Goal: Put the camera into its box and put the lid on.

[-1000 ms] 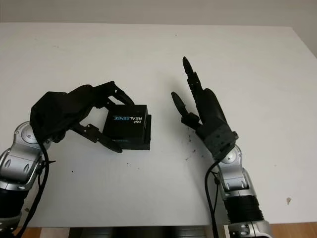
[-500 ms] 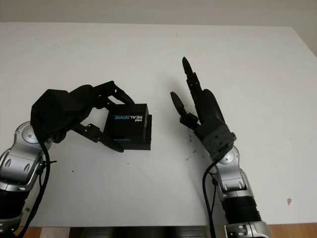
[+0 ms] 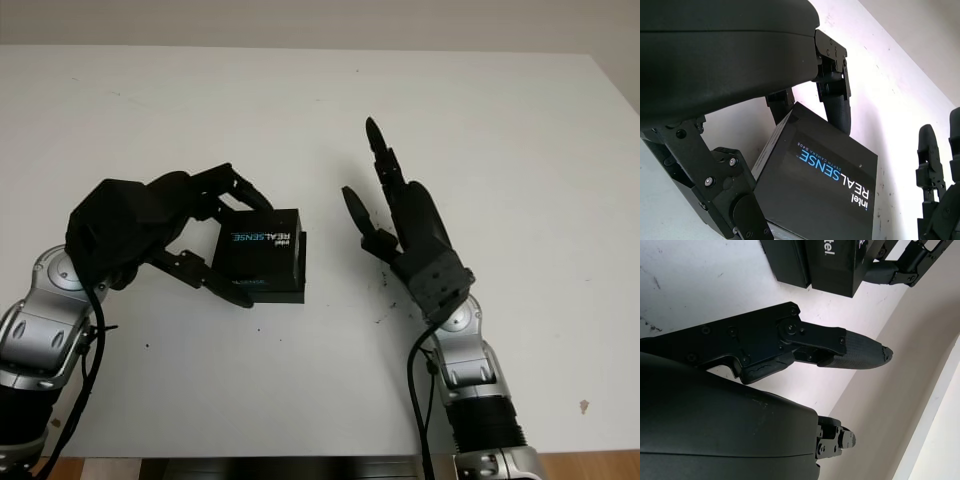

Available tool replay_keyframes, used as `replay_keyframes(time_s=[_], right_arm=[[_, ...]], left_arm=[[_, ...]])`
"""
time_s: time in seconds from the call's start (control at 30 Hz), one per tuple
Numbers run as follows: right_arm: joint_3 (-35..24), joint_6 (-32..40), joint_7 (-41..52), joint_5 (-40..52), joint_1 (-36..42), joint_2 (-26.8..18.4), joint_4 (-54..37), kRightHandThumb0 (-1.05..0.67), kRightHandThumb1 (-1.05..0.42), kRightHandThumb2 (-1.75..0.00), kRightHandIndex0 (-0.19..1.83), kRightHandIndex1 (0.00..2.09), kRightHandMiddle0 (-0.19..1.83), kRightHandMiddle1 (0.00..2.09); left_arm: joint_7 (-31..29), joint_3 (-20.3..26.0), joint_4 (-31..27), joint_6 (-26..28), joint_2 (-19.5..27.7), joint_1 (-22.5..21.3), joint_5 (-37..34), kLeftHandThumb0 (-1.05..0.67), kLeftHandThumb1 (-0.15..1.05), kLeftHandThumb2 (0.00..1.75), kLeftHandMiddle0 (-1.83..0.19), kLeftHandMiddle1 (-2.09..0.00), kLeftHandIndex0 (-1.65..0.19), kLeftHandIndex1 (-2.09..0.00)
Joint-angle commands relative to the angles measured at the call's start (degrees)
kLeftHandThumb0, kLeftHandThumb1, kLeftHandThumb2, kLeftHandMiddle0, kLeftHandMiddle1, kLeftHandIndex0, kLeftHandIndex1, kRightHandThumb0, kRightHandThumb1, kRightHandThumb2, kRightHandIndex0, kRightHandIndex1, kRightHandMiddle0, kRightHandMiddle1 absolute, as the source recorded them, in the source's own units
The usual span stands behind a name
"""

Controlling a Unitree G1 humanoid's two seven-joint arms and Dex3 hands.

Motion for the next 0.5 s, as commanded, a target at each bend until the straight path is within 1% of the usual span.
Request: replay_keyframes(time_s=[0.0, 0.17, 0.47], right_arm=[[0.0, 0.1, -0.2, -0.2, 0.5, 0.1, -1.3, -0.74, -1.05, -0.60, -0.05, 0.05, -0.05, 0.05], [0.0, 0.4, -0.2, -0.3, 0.5, 0.2, -1.5, -0.73, -1.05, -0.61, -0.05, 0.05, -0.06, 0.05], [0.0, 0.6, -0.2, 0.0, 0.5, 0.6, -1.6, -0.73, -1.05, -0.60, -0.06, 0.05, -0.06, 0.05]], left_arm=[[-0.3, -2.3, -0.8, -0.6, -0.9, 0.6, 0.6, -0.20, 0.99, 0.05, -0.27, -1.66, -0.21, -1.53], [0.2, -3.5, -0.8, -0.6, -1.1, 0.4, 2.6, -0.22, 0.98, 0.05, -0.26, -1.61, -0.20, -1.51], [0.5, -3.6, 0.3, -1.9, -2.9, 1.1, 2.3, -0.22, 0.98, 0.05, -0.31, -1.63, -0.23, -1.50]])
